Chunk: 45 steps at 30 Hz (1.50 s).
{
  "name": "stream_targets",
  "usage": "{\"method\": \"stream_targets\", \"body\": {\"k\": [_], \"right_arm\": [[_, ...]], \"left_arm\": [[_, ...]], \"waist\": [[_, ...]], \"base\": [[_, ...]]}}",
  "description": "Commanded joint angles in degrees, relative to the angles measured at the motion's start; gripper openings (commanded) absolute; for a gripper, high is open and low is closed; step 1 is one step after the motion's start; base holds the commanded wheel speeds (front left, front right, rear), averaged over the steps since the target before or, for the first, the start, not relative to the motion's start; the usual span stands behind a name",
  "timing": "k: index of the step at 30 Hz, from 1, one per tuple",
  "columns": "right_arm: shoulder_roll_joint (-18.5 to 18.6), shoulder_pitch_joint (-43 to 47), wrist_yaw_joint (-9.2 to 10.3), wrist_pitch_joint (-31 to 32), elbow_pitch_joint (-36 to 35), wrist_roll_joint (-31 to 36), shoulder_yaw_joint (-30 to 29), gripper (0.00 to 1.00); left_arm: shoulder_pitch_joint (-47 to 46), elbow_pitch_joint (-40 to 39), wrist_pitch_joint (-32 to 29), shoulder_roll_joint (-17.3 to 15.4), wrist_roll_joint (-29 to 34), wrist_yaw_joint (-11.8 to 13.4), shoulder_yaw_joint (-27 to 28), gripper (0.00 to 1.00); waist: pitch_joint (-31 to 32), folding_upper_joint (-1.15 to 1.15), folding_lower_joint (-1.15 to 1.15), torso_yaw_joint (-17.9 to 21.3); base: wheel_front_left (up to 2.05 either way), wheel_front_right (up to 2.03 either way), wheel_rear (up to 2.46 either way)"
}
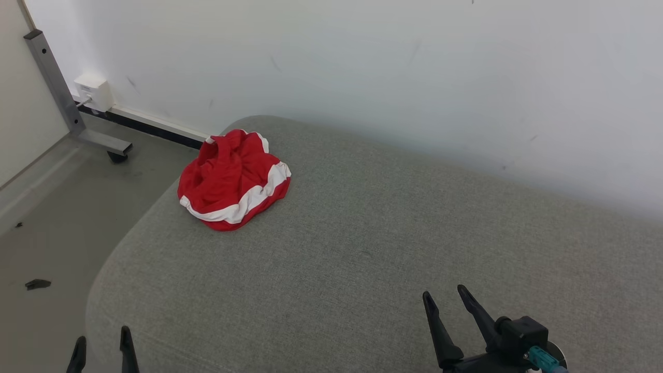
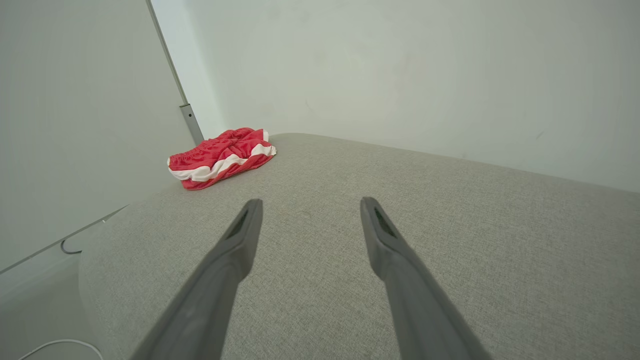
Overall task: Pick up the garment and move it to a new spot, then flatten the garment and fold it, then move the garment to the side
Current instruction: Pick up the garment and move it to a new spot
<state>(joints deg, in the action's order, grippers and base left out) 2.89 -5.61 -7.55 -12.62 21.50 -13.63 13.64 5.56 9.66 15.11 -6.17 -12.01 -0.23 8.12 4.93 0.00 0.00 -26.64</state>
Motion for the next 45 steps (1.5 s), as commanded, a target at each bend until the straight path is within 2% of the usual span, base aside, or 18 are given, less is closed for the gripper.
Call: {"method": "stream_targets", "body": {"k": [1, 6, 12, 17, 22, 26, 33, 34, 39, 41, 45], "right_arm": [[0.0, -0.2, 0.15, -0.2, 0.1, -0.3, 0.0, 1.0], [0.0, -0.2, 0.15, -0.5, 0.4, -0.1, -0.5, 1.0], [0.0, 0.2, 0.15, 0.6, -1.4, 2.1, -1.6, 1.0], [0.1, -3.6, 0.16, 3.6, -5.2, 5.4, -0.2, 1.0], [1.5, -7.9, 0.16, 6.4, -9.1, 6.9, 2.5, 1.0], [2.6, -11.4, 0.16, 7.8, -12.9, 7.4, 4.5, 1.0], [3.2, -13.9, 0.16, 7.5, -16.4, 7.8, 5.5, 1.0], [3.2, -13.9, 0.16, 7.5, -16.4, 7.8, 5.5, 1.0], [2.6, -14.8, 0.16, 7.1, -17.9, 8.2, 6.1, 1.0], [2.3, -14.8, 0.16, 6.9, -18.3, 8.3, 5.8, 1.0], [2.1, -14.8, 0.16, 6.3, -18.6, 8.2, 5.4, 1.0]], "left_arm": [[0.6, -0.2, 0.0, 0.0, 0.5, 0.1, 0.0, 1.0], [-2.6, 0.9, -0.6, -1.1, 0.6, -0.8, -0.9, 1.0], [-12.9, 8.1, -5.3, -3.0, 0.4, -3.5, -4.3, 1.0], [-24.5, 15.6, -7.3, -3.4, -0.9, -4.0, -4.7, 1.0], [-35.1, 22.8, -9.7, -4.5, -4.1, -3.6, -2.4, 1.0], [-43.6, 28.0, -11.8, -6.7, -9.2, -4.0, 2.0, 1.0], [-52.4, 32.2, -17.4, -9.8, -19.4, -4.2, 10.0, 1.0], [-52.4, 32.2, -17.4, -9.8, -19.4, -4.2, 10.0, 1.0], [-56.8, 32.2, -24.4, -13.2, -26.6, -1.6, 16.8, 1.0], [-57.7, 32.0, -28.0, -14.0, -29.1, -0.6, 18.4, 1.0], [-57.8, 30.7, -34.4, -15.7, -30.3, 1.9, 18.9, 1.0]], "waist": [[-0.3, 0.0, 0.0, -0.2], [-1.1, 0.0, 0.0, -0.8], [-4.4, 0.0, 0.0, -1.3], [-12.2, 0.0, 0.0, 3.0], [-20.2, 0.0, 0.0, 8.5], [-27.9, 0.0, 0.0, 13.9], [-35.4, 0.0, 0.0, 19.1], [-35.4, 0.0, 0.0, 19.1], [-39.1, 0.0, 0.0, 21.8], [-40.1, 0.0, 0.0, 22.5], [-41.3, 0.0, 0.0, 23.5]], "base": [[0.0, 0.0, 0.0], [0.0, 0.0, 0.0], [0.0, 0.0, 0.0], [0.0, 0.0, 0.0], [0.0, 0.0, 0.0], [0.0, 0.0, 0.0], [0.0, 0.0, 0.0], [0.0, 0.0, 0.0], [0.0, 0.0, 0.0], [0.0, 0.0, 0.0], [0.0, 0.0, 0.0]]}}
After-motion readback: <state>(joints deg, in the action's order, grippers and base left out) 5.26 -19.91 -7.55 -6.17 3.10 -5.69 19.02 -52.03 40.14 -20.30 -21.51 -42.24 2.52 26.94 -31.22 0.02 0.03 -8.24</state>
